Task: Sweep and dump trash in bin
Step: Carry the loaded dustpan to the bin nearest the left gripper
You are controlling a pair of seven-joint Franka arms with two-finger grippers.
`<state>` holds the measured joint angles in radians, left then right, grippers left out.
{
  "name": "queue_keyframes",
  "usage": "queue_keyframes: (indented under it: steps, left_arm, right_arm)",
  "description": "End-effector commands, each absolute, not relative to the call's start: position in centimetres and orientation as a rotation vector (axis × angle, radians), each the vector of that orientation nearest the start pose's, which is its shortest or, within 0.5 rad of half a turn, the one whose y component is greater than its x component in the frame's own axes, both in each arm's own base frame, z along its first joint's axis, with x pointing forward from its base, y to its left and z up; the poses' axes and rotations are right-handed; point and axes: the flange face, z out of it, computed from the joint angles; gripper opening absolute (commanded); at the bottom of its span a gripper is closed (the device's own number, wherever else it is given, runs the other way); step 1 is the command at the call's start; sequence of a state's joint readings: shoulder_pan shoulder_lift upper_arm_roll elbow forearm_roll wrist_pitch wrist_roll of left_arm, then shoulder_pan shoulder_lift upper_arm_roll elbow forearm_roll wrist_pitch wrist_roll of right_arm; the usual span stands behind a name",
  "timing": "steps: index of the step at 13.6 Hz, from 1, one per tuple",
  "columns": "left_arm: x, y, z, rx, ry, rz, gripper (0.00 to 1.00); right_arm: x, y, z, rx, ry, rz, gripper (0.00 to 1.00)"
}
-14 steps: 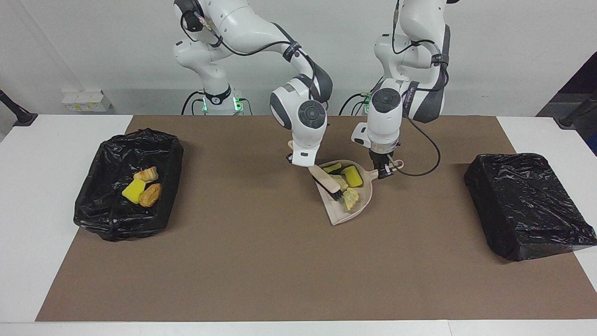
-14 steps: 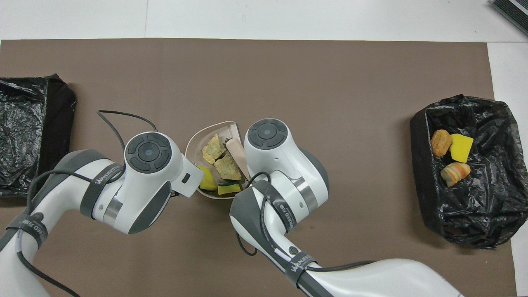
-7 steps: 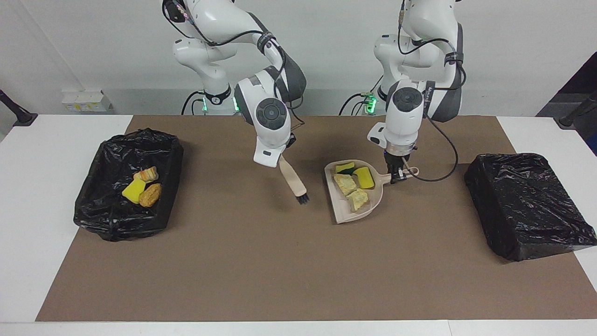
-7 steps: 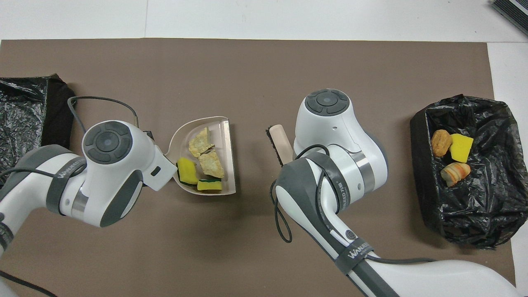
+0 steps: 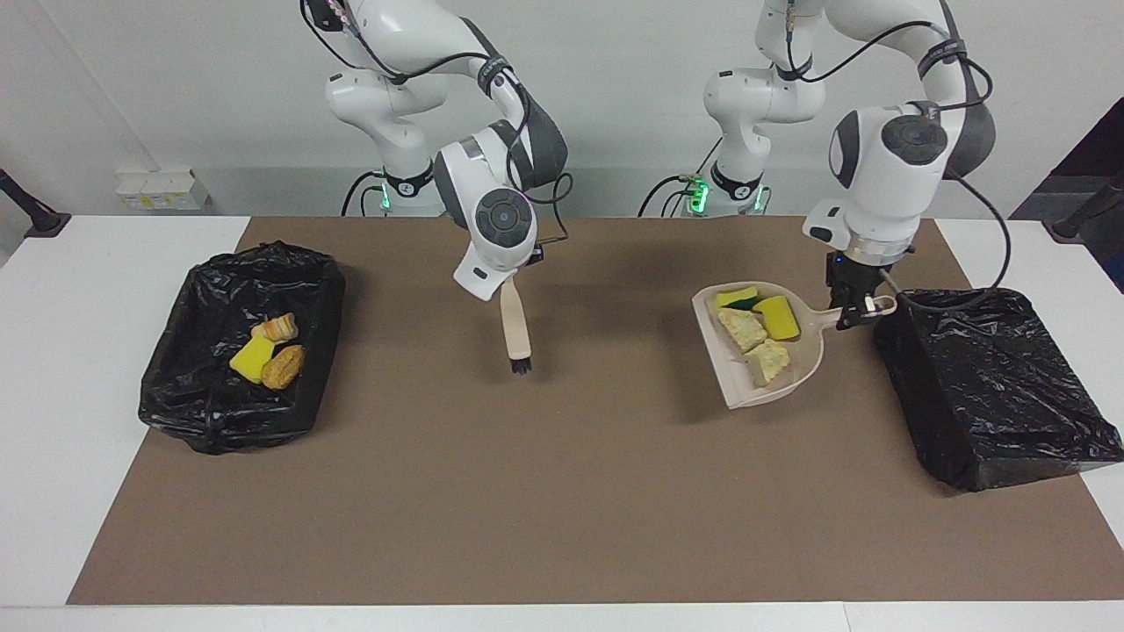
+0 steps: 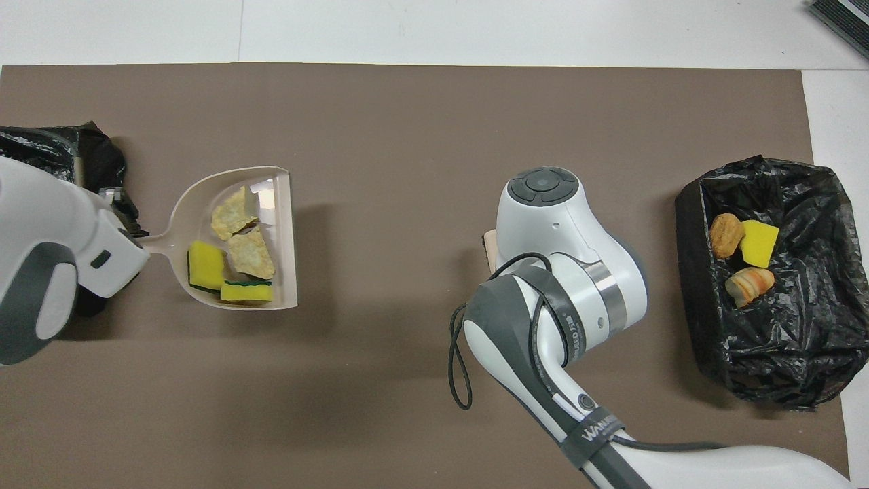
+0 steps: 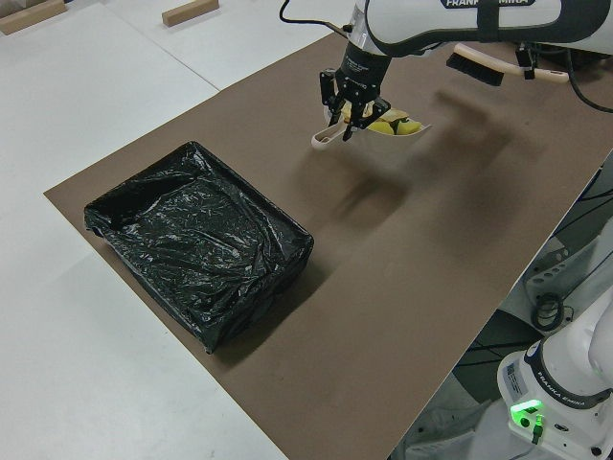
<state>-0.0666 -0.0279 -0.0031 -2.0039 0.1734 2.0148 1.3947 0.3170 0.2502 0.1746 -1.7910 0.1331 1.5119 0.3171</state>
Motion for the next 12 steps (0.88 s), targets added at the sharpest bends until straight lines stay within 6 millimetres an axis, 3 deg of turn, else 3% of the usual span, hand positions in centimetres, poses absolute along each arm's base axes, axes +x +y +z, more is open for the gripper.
queue_keyframes:
  steps: [1,4,8,10,12]
  left_arm:
    - [55.7,2.2,50.8,-2.222,2.044,0.075,0.00]
    - [56.1,10.8,53.2,-2.261,2.078,0.011,0.00]
    - [56.3,22.1,55.7,-2.104,2.152,0.026,0.00]
    - [57.4,26.2,56.3,-2.064,2.116,0.088,0.00]
    - [59.7,28.4,56.8,-1.965,2.076,0.217,0.00]
  right_arm:
    - [44.8,31.1,39.2,-3.052,-0.204,0.806,0.00]
    - [40.5,36.7,39.4,-3.049,-0.105,0.832,0.00]
    - [35.1,42.8,38.2,-3.032,-0.069,0.838,0.00]
    - [33.6,44.4,36.8,-3.043,-0.097,0.835,0.00]
    - [32.5,44.3,35.2,-3.024,-0.068,0.816,0.00]
